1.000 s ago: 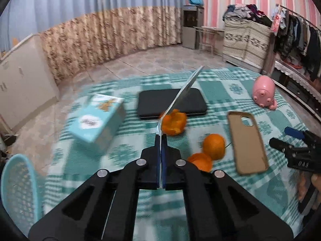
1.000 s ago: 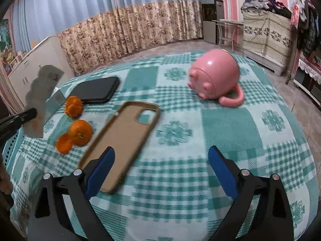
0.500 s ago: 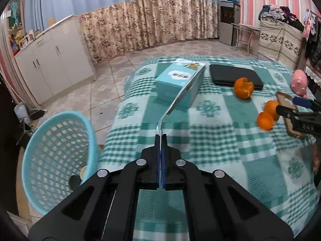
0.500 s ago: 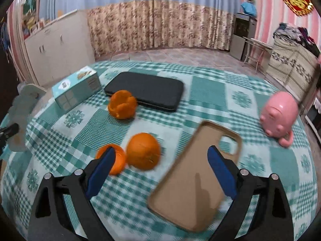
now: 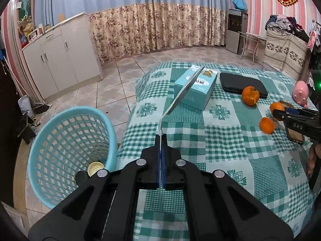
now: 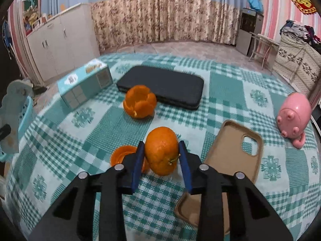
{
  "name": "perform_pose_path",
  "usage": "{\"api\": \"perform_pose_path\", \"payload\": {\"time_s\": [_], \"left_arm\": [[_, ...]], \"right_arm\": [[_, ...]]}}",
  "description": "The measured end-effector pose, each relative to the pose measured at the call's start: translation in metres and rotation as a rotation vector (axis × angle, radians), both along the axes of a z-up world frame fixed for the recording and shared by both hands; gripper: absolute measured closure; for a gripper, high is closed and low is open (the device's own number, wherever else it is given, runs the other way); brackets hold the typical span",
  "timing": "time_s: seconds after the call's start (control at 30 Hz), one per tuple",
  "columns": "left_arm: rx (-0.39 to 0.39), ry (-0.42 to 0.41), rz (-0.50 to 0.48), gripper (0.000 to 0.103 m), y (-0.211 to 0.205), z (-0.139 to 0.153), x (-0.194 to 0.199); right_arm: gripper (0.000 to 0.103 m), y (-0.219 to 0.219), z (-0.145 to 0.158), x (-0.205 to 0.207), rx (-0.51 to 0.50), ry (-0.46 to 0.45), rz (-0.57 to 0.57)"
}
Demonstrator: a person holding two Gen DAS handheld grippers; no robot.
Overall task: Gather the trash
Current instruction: 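Carry the receipt and orange to the blue basket and release both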
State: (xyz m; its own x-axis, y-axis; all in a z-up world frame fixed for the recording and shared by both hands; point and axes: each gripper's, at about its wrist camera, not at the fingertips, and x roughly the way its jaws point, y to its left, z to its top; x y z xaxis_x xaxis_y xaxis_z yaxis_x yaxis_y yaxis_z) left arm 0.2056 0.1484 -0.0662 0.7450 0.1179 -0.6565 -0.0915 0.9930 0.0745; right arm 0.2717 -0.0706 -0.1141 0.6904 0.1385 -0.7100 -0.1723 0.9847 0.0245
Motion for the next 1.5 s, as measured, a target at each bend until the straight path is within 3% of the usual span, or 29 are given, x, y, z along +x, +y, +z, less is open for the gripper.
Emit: {"api": "perform_pose_path", "payload": {"time_s": [0.17,0.37,0.7,1.07,1.5], "left_arm": [[-0.005,-0.028,0.024,0.103,0.008,0.014,-0.011],[-0.004,-0.041,0.071,0.103,0.031,0.023,-0.025],[-0.028,-0.051,0.205,0.103,0.105,0.027,-0.045],[-0.066,0.005,0.361,0.103,0.199,-0.003,-0.043],[-0.079,0.027,0.373,0.103,0.224,-0.021,-0.025]], "right_arm": [[0.068,0.012,0.024,-0.02,-0.001,-0.055,0.042],[0.068,0.033,0.032,-0.029,-0.001,-0.07,0.092],[0.068,0.074,0.033,-0.035,0.012,-0.074,0.168],[0.068,0.1,0.03,-0.032,0.005,-0.068,0.216],[0.068,0.132,0.028,-0.027,0.0,-0.069,0.27]]}}
